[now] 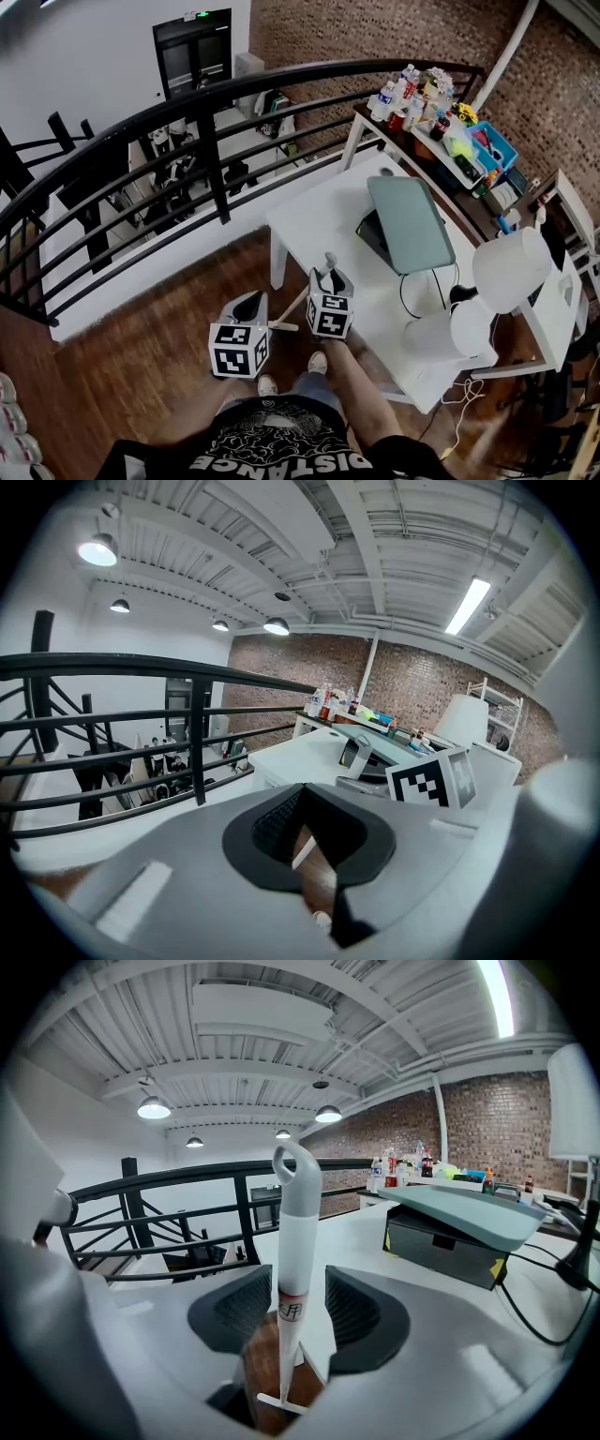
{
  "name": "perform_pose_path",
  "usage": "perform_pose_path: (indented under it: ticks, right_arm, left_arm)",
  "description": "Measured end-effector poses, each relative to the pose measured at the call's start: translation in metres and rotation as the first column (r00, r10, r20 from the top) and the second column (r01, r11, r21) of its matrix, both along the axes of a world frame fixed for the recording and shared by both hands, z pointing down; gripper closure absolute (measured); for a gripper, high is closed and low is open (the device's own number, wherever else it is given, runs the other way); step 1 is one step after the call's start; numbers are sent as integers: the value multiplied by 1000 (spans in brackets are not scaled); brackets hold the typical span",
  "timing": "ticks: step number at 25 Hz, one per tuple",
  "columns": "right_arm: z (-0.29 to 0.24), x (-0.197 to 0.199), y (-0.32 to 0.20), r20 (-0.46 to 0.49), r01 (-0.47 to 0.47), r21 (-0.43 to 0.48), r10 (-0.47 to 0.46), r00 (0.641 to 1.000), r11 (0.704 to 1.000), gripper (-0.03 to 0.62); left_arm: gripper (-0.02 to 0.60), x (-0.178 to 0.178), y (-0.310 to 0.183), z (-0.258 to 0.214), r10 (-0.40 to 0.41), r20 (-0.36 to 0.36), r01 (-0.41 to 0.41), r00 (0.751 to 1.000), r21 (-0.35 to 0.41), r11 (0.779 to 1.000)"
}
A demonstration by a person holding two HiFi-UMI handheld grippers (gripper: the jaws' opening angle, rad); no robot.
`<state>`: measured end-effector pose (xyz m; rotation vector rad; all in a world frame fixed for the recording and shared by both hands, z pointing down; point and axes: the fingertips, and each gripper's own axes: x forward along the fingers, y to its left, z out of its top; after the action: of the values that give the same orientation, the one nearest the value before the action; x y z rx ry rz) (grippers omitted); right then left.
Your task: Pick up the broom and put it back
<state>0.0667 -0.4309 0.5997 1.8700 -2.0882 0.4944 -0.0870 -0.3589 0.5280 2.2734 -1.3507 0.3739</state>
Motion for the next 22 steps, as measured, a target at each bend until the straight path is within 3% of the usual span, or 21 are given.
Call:
perform_pose_path:
  ticks: [16, 22]
  right_arm:
    - [-22, 2, 51, 26, -2, 29, 1, 1000, 1000, 448]
    - [-33, -13, 82, 10, 63, 51, -63, 998, 997, 501]
  left_arm:
    - [577, 15, 24, -14, 7, -37, -6, 999, 27, 1000]
    - [577, 15, 47, -20, -36, -33, 38, 999, 54, 998]
